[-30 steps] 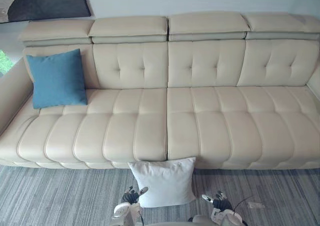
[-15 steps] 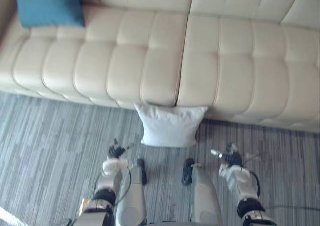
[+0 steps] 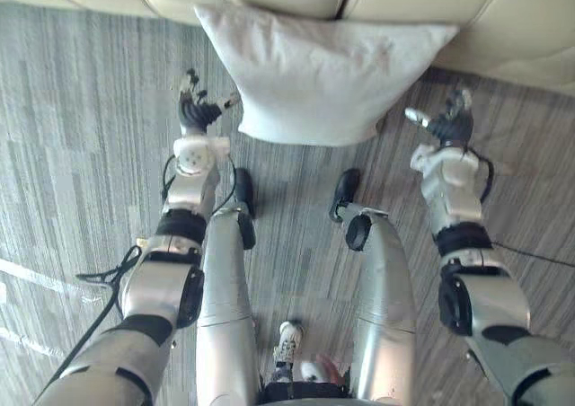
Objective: Pick up cushions and gather them together orderly.
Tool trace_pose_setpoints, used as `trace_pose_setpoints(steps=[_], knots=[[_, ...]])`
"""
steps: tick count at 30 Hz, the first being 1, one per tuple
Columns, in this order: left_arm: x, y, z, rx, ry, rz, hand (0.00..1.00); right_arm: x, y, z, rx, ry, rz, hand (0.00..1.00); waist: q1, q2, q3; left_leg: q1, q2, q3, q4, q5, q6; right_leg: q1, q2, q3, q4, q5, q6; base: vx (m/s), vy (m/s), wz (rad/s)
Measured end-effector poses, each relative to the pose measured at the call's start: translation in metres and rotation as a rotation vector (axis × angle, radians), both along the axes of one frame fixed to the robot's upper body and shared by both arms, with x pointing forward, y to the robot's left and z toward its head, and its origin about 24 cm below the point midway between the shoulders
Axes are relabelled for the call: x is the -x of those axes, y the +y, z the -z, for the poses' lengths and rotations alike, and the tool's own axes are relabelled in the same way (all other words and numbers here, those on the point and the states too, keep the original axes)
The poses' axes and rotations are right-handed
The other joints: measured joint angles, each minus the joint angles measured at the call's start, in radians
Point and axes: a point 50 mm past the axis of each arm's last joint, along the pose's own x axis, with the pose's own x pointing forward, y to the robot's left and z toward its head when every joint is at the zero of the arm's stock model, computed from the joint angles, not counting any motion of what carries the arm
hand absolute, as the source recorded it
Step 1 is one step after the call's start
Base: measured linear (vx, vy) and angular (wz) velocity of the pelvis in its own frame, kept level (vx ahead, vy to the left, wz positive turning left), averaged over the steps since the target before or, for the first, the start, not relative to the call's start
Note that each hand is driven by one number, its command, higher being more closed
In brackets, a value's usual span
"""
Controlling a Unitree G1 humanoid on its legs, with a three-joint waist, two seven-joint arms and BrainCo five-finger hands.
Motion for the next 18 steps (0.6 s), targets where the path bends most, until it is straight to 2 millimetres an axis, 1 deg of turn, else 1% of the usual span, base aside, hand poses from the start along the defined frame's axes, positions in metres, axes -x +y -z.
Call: trace_pose_setpoints(steps=[1,2,3,4,5,6,7,8,10,13,15,18], knots=[[-0.001,-0.003,-0.008,-0.002,-0.020,0.005,0.00,-0.003,0.006,-0.008,-0.002,-0.011,-0.007,0.00,0.000,0.000,0.005,-0.017,0.008,0.000,0.000,-0.003,0.005,-0.017,0.001,0.003,-0.002,-0.004,0.006,-0.05,-0.006,-0.05],[-0.001,-0.004,-0.011,-0.001,-0.028,0.007,0.00,-0.005,0.010,-0.011,-0.002,-0.014,-0.013,0.00,0.000,0.001,0.006,-0.025,0.010,0.001,0.000,-0.004,0.006,-0.024,0.002,0.002,-0.005,-0.003,0.005,-0.05,0.001,-0.07],[-0.001,-0.009,-0.016,-0.005,-0.040,0.011,0.00,-0.007,0.018,-0.014,-0.006,-0.021,-0.024,0.00,-0.002,0.001,0.006,-0.041,0.012,0.003,0.000,-0.004,0.006,-0.043,0.003,0.005,-0.005,-0.001,0.004,-0.03,0.004,-0.05],[-0.001,-0.011,-0.017,-0.008,-0.043,0.017,0.00,-0.007,0.020,-0.015,-0.003,-0.021,-0.027,0.00,-0.002,0.001,0.006,-0.045,0.012,0.003,0.000,-0.004,0.006,-0.048,0.003,0.006,-0.004,-0.001,0.003,-0.03,0.006,-0.04],[-0.001,-0.019,-0.020,-0.019,-0.054,0.033,1.00,-0.009,0.030,-0.015,0.002,-0.014,-0.044,1.00,-0.004,0.003,0.008,-0.058,0.014,0.003,0.003,-0.004,0.006,-0.060,0.004,0.007,-0.003,0.000,0.002,0.00,0.000,0.00],[0.000,-0.027,-0.025,-0.015,-0.073,0.053,1.00,-0.011,0.042,-0.017,0.002,-0.013,-0.070,1.00,-0.007,0.009,0.012,-0.067,0.014,0.003,0.004,-0.003,0.004,-0.067,0.005,0.006,-0.003,0.000,0.001,0.00,0.000,0.00],[0.000,-0.030,-0.027,-0.012,-0.079,0.060,1.00,-0.012,0.045,-0.017,0.005,-0.013,-0.079,1.00,-0.007,0.008,0.013,-0.069,0.014,0.003,0.004,-0.003,0.004,-0.071,0.004,0.007,-0.002,0.001,0.000,0.00,0.000,0.00],[0.001,-0.035,-0.030,0.001,-0.092,0.066,1.00,-0.013,0.058,-0.018,0.002,-0.019,-0.102,1.00,-0.007,0.008,0.013,-0.074,0.014,0.009,0.006,-0.002,0.001,-0.081,0.004,0.014,0.003,0.004,-0.005,0.00,0.000,0.00],[0.001,-0.034,-0.032,0.028,-0.095,0.054,1.00,-0.013,0.063,-0.021,-0.002,-0.029,-0.101,1.00,-0.010,0.008,0.013,-0.079,0.014,0.014,0.010,-0.003,0.000,-0.089,0.004,0.020,0.013,0.004,-0.005,0.00,0.000,0.00],[0.002,-0.025,-0.035,0.042,-0.108,0.031,1.00,-0.013,0.059,-0.022,0.009,-0.030,-0.093,1.00,-0.017,0.008,0.013,-0.084,0.014,0.013,0.014,-0.004,-0.001,-0.091,0.005,0.021,0.014,0.004,-0.005,0.00,0.000,0.00],[0.003,-0.025,-0.035,0.057,-0.113,0.035,1.00,-0.013,0.062,-0.021,0.019,-0.027,-0.102,1.00,-0.021,0.008,0.013,-0.084,0.014,0.015,0.017,-0.005,0.001,-0.091,0.005,0.024,0.015,0.004,-0.005,0.00,0.000,0.00],[0.006,-0.024,-0.035,0.095,-0.132,0.034,1.00,-0.012,0.065,-0.014,0.041,-0.014,-0.112,1.00,-0.024,0.008,0.013,-0.082,0.014,0.016,0.020,-0.005,0.001,-0.090,0.007,0.026,0.016,0.004,-0.006,0.00,0.000,0.00]])
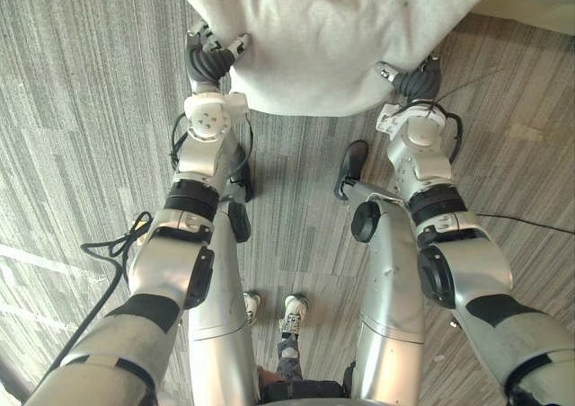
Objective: Pick up cushions and gather them together orderly.
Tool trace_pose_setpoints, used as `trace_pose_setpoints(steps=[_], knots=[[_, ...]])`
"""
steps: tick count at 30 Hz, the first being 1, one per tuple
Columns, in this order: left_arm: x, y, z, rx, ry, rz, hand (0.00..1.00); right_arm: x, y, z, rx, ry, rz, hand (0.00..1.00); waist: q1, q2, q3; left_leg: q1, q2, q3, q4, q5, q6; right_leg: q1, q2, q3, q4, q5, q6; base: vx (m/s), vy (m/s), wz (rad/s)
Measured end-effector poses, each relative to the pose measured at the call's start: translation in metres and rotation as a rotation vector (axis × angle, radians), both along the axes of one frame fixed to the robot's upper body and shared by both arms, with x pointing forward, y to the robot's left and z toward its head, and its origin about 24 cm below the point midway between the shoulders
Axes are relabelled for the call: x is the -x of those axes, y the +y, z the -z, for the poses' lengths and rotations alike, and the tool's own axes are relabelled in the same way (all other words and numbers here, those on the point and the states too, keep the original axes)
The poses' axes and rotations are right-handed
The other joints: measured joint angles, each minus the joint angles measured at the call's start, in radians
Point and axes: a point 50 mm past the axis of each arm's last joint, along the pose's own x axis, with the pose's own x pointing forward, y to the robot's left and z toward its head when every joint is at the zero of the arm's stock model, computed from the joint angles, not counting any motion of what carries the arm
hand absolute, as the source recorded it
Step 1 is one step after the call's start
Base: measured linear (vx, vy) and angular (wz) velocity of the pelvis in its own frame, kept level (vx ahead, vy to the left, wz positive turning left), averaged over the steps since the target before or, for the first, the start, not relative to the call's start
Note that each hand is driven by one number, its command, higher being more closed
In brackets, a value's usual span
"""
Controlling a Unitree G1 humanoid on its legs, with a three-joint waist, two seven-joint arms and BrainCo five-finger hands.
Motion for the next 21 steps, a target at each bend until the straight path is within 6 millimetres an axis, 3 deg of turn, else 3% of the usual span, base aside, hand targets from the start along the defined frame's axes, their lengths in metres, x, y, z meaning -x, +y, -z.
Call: trace_pose_setpoints(steps=[2,5,7,10,13,18,19,20,21], knots=[[0.002,-0.002,0.002,0.006,-0.012,0.010,1.00,0.001,0.004,0.009,0.009,0.019,-0.022,1.00,0.000,0.000,0.000,0.008,0.001,0.000,0.000,0.000,0.000,0.007,0.003,0.000,0.001,0.001,-0.001,0.00,0.000,0.00],[0.002,-0.006,0.011,-0.001,0.007,0.028,1.00,0.006,0.011,0.040,0.000,0.086,-0.073,1.00,-0.001,-0.003,-0.002,0.052,0.006,-0.004,-0.006,0.000,0.000,0.051,0.011,-0.002,-0.006,0.001,-0.001,-0.02,-0.003,-0.05],[0.007,-0.012,0.020,-0.016,0.006,0.051,1.00,0.012,0.014,0.067,-0.004,0.145,-0.088,1.00,-0.003,-0.005,-0.005,0.116,0.009,-0.004,-0.029,0.000,-0.001,0.115,0.014,-0.008,-0.032,-0.005,0.007,-0.05,-0.007,-0.05],[0.014,-0.014,0.033,-0.019,0.005,0.068,1.00,0.024,0.019,0.087,-0.012,0.166,-0.110,1.00,-0.007,-0.006,-0.008,0.214,0.011,-0.005,-0.095,0.008,-0.006,0.211,0.022,-0.020,-0.091,-0.002,0.010,-0.05,-0.020,-0.04],[0.020,-0.014,0.044,-0.013,0.002,0.075,1.00,0.034,0.019,0.094,0.013,0.148,-0.114,1.00,-0.007,-0.006,-0.008,0.294,0.012,-0.003,-0.145,0.016,-0.014,0.289,0.027,-0.027,-0.130,-0.001,0.009,0.00,-0.047,-0.01],[0.036,-0.019,0.069,-0.003,0.020,0.096,1.00,0.059,0.011,0.099,-0.020,0.083,-0.089,1.00,-0.007,-0.006,-0.011,0.560,0.000,0.016,-0.279,0.028,-0.031,0.540,0.031,-0.046,-0.235,0.001,-0.006,0.09,-0.044,-0.01],[0.041,-0.021,0.075,0.003,0.020,0.107,1.00,0.066,0.010,0.103,-0.029,0.079,-0.084,1.00,-0.007,-0.006,-0.037,0.598,-0.001,0.019,-0.301,0.028,-0.031,0.578,0.033,-0.049,-0.255,0.000,-0.005,0.16,-0.009,-0.01],[0.049,-0.025,0.086,0.012,0.023,0.128,1.00,0.076,0.006,0.111,-0.042,0.084,-0.072,1.00,-0.008,-0.007,-0.105,0.625,-0.003,0.026,-0.330,0.030,-0.033,0.603,0.033,-0.052,-0.279,0.001,-0.006,0.18,0.000,0.00],[0.053,-0.027,0.087,0.016,0.013,0.139,1.00,0.079,0.005,0.111,-0.047,0.074,-0.068,1.00,-0.007,-0.007,-0.107,0.667,-0.003,0.030,-0.344,0.031,-0.034,0.643,0.033,-0.052,-0.290,0.001,-0.006,0.22,0.007,0.01]])
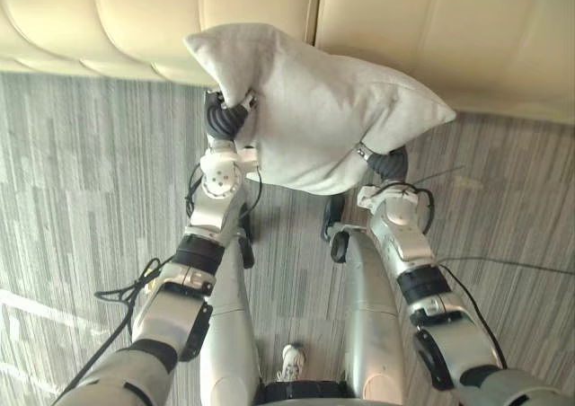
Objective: Pick up cushions and gather them together orderly.
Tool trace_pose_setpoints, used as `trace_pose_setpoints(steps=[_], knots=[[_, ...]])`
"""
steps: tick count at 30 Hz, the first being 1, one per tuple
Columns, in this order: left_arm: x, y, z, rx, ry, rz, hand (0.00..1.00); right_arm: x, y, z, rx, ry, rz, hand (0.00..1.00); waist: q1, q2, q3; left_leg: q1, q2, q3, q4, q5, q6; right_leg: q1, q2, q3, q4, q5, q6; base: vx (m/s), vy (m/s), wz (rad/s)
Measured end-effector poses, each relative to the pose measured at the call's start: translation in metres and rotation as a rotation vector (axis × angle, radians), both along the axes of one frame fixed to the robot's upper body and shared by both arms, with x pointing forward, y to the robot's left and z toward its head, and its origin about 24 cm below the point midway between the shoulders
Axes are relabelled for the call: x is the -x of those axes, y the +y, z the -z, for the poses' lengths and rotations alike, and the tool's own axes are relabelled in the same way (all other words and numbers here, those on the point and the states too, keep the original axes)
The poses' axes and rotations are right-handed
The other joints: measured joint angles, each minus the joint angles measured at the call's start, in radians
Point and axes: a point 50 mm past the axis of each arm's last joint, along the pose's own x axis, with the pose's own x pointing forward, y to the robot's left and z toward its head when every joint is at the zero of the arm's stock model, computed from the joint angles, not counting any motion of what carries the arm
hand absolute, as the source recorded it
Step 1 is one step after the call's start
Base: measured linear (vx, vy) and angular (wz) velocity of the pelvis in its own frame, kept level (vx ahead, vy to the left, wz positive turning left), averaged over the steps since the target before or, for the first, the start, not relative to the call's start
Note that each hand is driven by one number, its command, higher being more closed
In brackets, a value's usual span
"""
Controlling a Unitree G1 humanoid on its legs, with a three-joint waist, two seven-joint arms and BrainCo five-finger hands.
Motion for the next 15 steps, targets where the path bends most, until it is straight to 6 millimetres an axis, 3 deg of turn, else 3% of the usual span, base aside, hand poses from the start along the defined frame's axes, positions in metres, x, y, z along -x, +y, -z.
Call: trace_pose_setpoints(steps=[2,4,7,10,15], knots=[[0.009,-0.003,0.005,0.025,-0.007,0.016,1.00,0.010,-0.002,0.003,-0.013,-0.012,0.006,1.00,0.001,0.000,0.000,0.110,-0.005,0.009,-0.043,0.000,0.000,0.105,-0.001,-0.003,-0.032,-0.001,0.001,0.18,0.010,0.01],[0.028,-0.005,0.022,0.090,0.006,0.026,1.00,0.030,-0.003,0.013,-0.047,-0.012,0.012,1.00,0.002,0.000,-0.070,0.225,-0.018,0.013,-0.114,0.000,0.000,0.211,-0.003,-0.006,-0.082,-0.008,0.013,0.17,0.006,0.04],[0.050,-0.002,0.044,0.161,0.044,0.018,1.00,0.052,-0.001,0.021,-0.085,-0.017,0.012,1.00,0.014,-0.002,-0.125,0.374,-0.026,0.042,-0.196,0.000,0.000,0.346,-0.002,-0.004,-0.152,-0.017,0.028,0.16,0.008,-0.10],[0.071,0.000,0.064,0.227,0.109,0.017,1.00,0.071,0.001,0.028,-0.076,-0.011,0.012,1.00,0.014,-0.003,-0.207,0.459,-0.031,0.062,-0.247,0.000,-0.001,0.420,-0.003,0.000,-0.197,-0.019,0.032,0.10,0.033,-0.10],[0.095,0.004,0.083,0.245,0.168,0.006,1.00,0.093,0.004,0.036,-0.084,0.012,-0.008,1.00,0.015,-0.003,-0.282,0.583,-0.035,0.093,-0.344,0.010,-0.008,0.515,0.004,0.010,-0.263,-0.015,0.040,0.08,0.028,-0.15]])
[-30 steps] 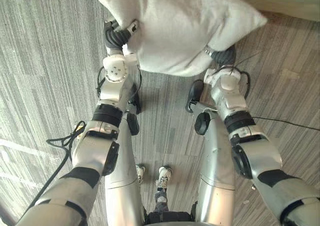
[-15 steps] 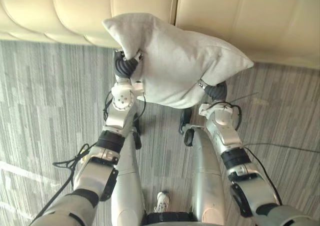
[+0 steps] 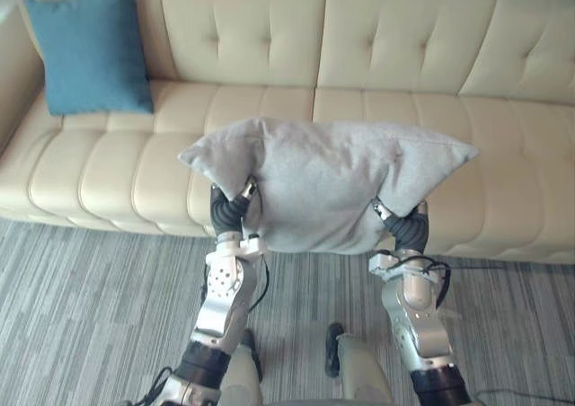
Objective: Pick up cushions and gather them together orderly.
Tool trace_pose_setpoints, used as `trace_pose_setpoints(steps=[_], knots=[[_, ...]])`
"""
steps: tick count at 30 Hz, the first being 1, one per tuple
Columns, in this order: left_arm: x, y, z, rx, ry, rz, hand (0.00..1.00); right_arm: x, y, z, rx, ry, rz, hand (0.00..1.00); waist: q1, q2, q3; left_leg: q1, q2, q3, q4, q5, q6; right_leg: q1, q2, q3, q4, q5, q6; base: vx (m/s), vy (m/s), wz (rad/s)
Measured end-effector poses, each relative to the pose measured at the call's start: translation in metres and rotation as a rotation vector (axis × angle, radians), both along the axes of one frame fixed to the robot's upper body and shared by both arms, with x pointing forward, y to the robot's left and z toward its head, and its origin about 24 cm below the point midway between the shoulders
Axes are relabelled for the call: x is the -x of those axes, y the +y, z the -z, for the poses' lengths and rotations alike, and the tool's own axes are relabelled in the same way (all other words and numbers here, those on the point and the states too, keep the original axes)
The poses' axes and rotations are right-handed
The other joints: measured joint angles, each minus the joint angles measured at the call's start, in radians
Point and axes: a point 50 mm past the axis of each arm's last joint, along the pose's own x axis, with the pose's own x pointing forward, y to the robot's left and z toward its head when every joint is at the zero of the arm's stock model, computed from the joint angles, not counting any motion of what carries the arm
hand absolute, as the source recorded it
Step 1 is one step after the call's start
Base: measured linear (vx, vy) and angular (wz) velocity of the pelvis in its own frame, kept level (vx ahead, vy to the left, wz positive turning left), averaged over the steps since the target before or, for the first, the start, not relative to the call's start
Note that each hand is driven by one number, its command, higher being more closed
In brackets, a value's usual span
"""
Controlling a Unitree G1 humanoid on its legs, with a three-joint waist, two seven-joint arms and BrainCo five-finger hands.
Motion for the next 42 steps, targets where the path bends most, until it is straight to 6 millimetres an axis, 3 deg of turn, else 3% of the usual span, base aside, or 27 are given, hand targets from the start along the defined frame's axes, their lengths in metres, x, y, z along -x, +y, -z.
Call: trace_pose_setpoints(steps=[2,12,13,24,29,34,37,42], knots=[[0.009,-0.002,0.005,0.003,0.018,0.017,1.00,0.008,0.000,0.005,0.013,0.016,0.013,1.00,-0.002,0.000,-0.052,0.048,-0.008,0.006,-0.065,0.023,-0.003,0.027,0.007,0.012,-0.035,0.008,0.005,0.12,0.008,-0.11],[0.024,-0.007,0.023,-0.002,0.090,0.044,1.00,0.018,-0.007,0.010,0.027,0.023,0.028,1.00,-0.020,0.016,-0.105,0.165,-0.033,-0.022,-0.179,0.058,0.016,0.166,0.013,0.023,-0.201,0.075,0.023,0.06,0.032,-0.04],[0.031,-0.007,0.032,-0.051,0.126,0.091,1.00,0.022,-0.014,0.032,0.039,0.113,0.032,1.00,-0.025,0.036,-0.147,0.166,-0.064,-0.084,-0.236,0.099,0.047,0.248,0.012,0.039,-0.428,0.220,0.035,0.00,0.000,0.00],[0.030,-0.004,0.032,-0.054,0.121,0.098,1.00,0.022,-0.015,0.033,0.025,0.114,0.020,1.00,-0.024,0.036,-0.152,0.166,-0.064,-0.073,-0.256,0.105,0.038,0.253,0.012,0.040,-0.471,0.247,0.039,0.00,0.000,-0.02],[0.028,-0.004,0.033,-0.054,0.139,0.115,1.00,0.021,-0.018,0.046,-0.005,0.171,0.017,1.00,-0.025,0.031,-0.156,0.196,-0.063,-0.059,-0.278,0.105,0.037,0.274,0.013,0.039,-0.484,0.252,0.040,0.02,0.001,-0.07],[0.028,-0.005,0.032,-0.054,0.134,0.125,1.00,0.020,-0.020,0.046,-0.009,0.170,0.021,1.00,-0.029,0.027,-0.160,0.189,-0.059,-0.059,-0.280,0.105,0.029,0.269,0.014,0.029,-0.485,0.250,0.039,0.00,-0.003,0.04],[0.027,-0.003,0.030,-0.049,0.120,0.122,1.00,0.017,-0.019,0.043,-0.028,0.160,0.015,1.00,-0.028,0.031,-0.151,0.060,-0.006,-0.061,-0.032,0.000,-0.009,0.244,0.042,0.016,-0.444,0.225,0.025,-0.02,-0.010,0.04],[0.027,-0.003,0.030,-0.044,0.118,0.122,1.00,0.016,-0.018,0.042,-0.035,0.155,0.013,1.00,-0.025,0.021,-0.122,0.000,0.022,-0.061,0.184,-0.014,-0.028,0.247,0.048,0.026,-0.369,0.148,0.012,-0.07,-0.022,0.01]])
